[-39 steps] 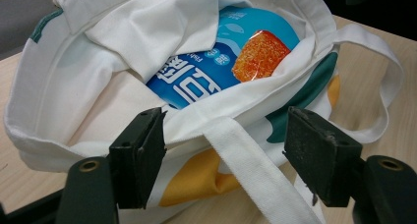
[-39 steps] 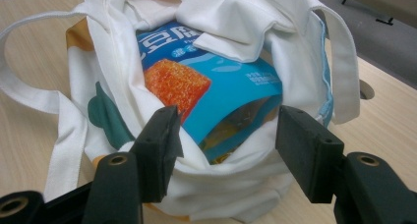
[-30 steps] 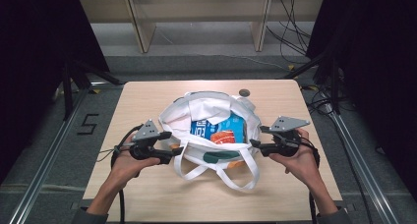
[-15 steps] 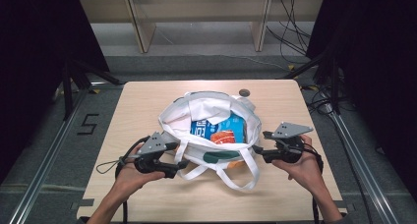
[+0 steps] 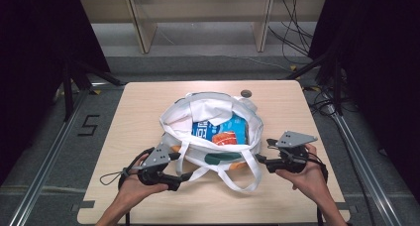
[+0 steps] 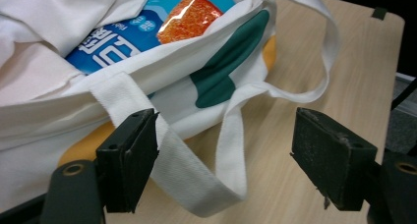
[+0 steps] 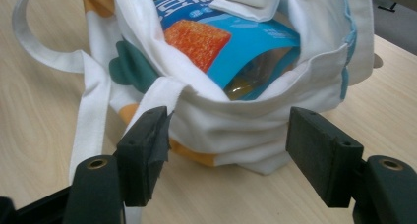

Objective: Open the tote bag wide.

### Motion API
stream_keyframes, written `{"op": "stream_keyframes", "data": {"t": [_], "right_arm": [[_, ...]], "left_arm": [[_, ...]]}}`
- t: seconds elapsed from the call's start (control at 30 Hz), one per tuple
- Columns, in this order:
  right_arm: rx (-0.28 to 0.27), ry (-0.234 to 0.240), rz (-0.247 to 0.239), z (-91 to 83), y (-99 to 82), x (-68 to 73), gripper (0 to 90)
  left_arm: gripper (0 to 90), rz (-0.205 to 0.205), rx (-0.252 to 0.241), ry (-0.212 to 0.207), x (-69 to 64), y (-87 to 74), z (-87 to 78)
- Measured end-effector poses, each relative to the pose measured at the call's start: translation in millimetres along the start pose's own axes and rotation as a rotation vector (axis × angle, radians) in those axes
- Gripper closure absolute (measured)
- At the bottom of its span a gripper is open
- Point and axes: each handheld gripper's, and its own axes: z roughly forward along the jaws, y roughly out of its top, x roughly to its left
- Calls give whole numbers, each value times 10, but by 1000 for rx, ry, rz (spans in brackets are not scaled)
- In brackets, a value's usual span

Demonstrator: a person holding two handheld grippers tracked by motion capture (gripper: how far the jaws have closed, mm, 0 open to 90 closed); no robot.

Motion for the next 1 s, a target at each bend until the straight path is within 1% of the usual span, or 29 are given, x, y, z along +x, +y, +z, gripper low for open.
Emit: {"op": "stream_keyframes", "data": {"t": [0.03, 0.07, 0.13, 0.17, 0.2, 0.23, 0.27, 0.3, 0.33, 0.37, 0.4, 0.43, 0.47, 0.5, 0.53, 0.57, 0.6, 0.63, 0.67, 0.7, 0.73, 0.77, 0.8, 0.83, 0.87, 0.9, 0.93, 0.97, 1.0], "right_arm": [[-4, 2, -14, 2, -8, 6, 336], [-5, 4, -23, 6, -16, 15, 334], [2, -7, -13, 4, -34, 42, 327], [5, -7, -11, 7, -41, 52, 327], [0, -10, -19, 7, -48, 56, 329], [2, -4, -11, 6, -55, 70, 329], [10, -1, 4, 0, -61, 92, 329], [2, -4, -23, 1, -68, 80, 329], [8, 9, -20, -1, -84, 91, 330], [9, -7, 3, -9, -98, 116, 330], [10, -7, -17, -8, -111, 103, 330], [15, -6, -1, -7, -126, 124, 330], [16, -4, -15, 4, -148, 117, 329], [27, -2, 1, 5, -163, 136, 330], [34, 0, -5, 10, -181, 138, 330], [45, 7, 11, 12, -206, 165, 331], [34, -6, -11, 13, -223, 154, 332], [38, -9, -3, 7, -241, 163, 332], [35, -14, -16, 1, -258, 160, 332], [44, -2, -1, -4, -277, 172, 332], [32, -16, -18, -11, -291, 166, 332], [41, -7, 5, -22, -316, 186, 334], [35, -5, -3, -24, -337, 189, 336], [33, -14, 2, -30, -362, 197, 338], [35, -10, 9, -30, -386, 208, 338], [39, -9, 6, -31, -408, 213, 338], [46, 3, 19, -33, -431, 231, 338], [39, -5, 27, -33, -452, 254, 338], [38, -4, 11, -36, -471, 250, 338]], "left_arm": [[248, -9, -19, -15, -16, -15, 3], [248, -4, -8, -17, -35, -19, -15], [236, 2, -12, -22, -74, -43, -17], [234, 16, -3, -10, -88, -57, -22], [233, 13, -4, -8, -106, -77, -18], [229, 18, -9, -5, -107, -97, -10], [225, 13, -3, -15, -105, -119, -7], [221, -19, -12, -12, -117, -163, 6], [221, -22, -10, -4, -121, -182, 8], [218, -17, -6, -13, -122, -202, 12], [208, -24, -7, -8, -134, -217, 17], [202, -26, -4, 6, -147, -246, 18], [194, -33, -6, -1, -156, -263, 25], [194, -25, -2, -2, -161, -283, 28], [194, -23, 6, 1, -171, -306, 27], [194, -30, -4, 5, -186, -330, 41], [194, -7, 13, 17, -181, -348, 36], [194, 12, 12, 26, -179, -366, 40], [194, 13, 6, 27, -180, -389, 47], [194, 7, 7, 30, -185, -404, 44], [194, -27, 4, 32, -204, -429, 41], [194, -16, 17, 28, -192, -442, 26], [193, -14, 15, 36, -190, -461, 22], [192, -18, 8, 47, -193, -479, 23], [187, -35, -13, 45, -206, -499, 33], [183, -22, 7, 47, -197, -511, 20], [181, -19, 11, 48, -198, -521, 20], [178, -15, 15, 42, -200, -534, 24], [175, -29, 25, 49, -213, -552, 26]]}}
